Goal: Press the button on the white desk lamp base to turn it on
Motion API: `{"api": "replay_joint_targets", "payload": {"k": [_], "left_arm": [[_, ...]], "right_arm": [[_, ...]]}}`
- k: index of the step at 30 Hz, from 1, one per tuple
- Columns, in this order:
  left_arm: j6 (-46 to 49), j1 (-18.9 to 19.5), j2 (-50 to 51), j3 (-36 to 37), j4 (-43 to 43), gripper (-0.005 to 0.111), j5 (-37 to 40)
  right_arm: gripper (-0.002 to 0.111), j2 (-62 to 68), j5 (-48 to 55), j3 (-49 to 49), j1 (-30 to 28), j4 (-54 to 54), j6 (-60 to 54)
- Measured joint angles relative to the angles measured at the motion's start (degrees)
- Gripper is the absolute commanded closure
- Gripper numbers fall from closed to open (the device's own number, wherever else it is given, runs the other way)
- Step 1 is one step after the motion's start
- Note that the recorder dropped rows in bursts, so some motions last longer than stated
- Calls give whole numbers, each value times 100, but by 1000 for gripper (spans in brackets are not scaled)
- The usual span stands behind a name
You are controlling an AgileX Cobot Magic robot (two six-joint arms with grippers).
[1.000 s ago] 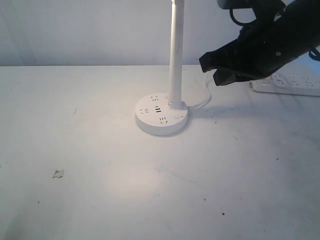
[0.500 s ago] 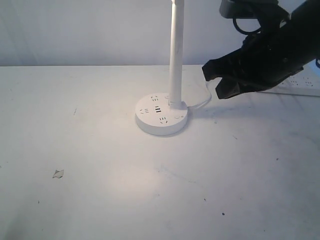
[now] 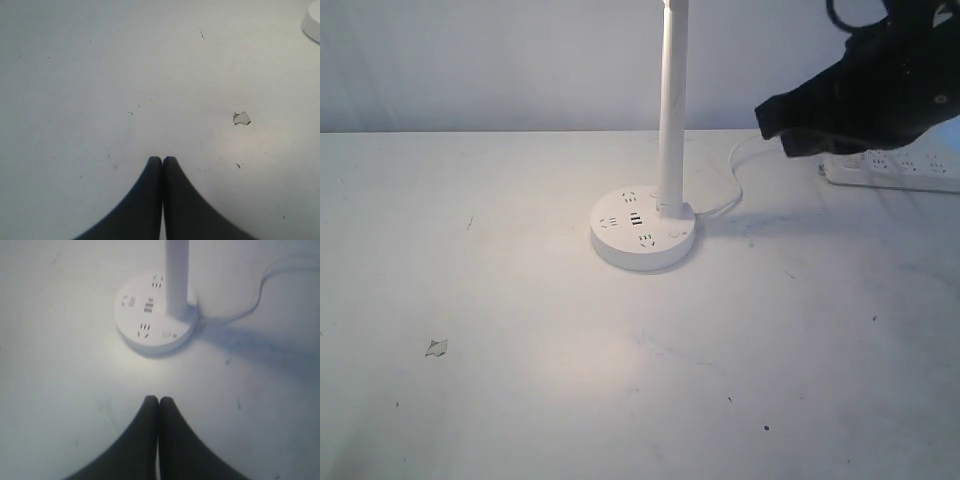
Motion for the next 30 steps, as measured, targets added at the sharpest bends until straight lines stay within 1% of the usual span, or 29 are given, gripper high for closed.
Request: {"api": "replay_joint_targets", "payload": {"k": [5, 8, 14, 15, 18, 19, 20, 21, 22, 24, 28, 30], "left_arm": [[0, 0, 0, 0, 0, 107, 0], [0, 0, 0, 0, 0, 107, 0], [0, 0, 0, 0, 0, 107, 0], [0, 0, 0, 0, 0, 107, 0], [0, 0, 0, 0, 0, 107, 0], [0, 0, 0, 0, 0, 107, 0], [0, 0, 0, 0, 0, 107, 0], [0, 0, 0, 0, 0, 107, 0], [0, 0, 0, 0, 0, 107, 0], [0, 0, 0, 0, 0, 107, 0], [0, 0, 0, 0, 0, 107, 0], [0, 0, 0, 0, 0, 107, 12]], "right_arm": [[108, -815, -1225, 639, 0, -83, -119], [108, -1324, -1656, 1164, 0, -108, -257], [108, -2470, -1813, 2374, 0, -142, -508], [108, -2840, -1827, 2800, 0, -142, -544], [108, -3490, -1843, 3557, 0, -163, -544], [108, -3879, -1998, 3945, 0, -174, -556], [108, -4085, -2138, 4100, 0, -187, -556], [108, -4514, -2467, 4493, 0, -203, -567], [108, -4694, -2610, 4649, 0, -203, -567], [108, -5604, -3087, 5331, 0, -203, -567], [108, -7135, -3206, 6191, 0, -105, -555], [108, -7230, -3206, 6337, 0, -80, -497]]}}
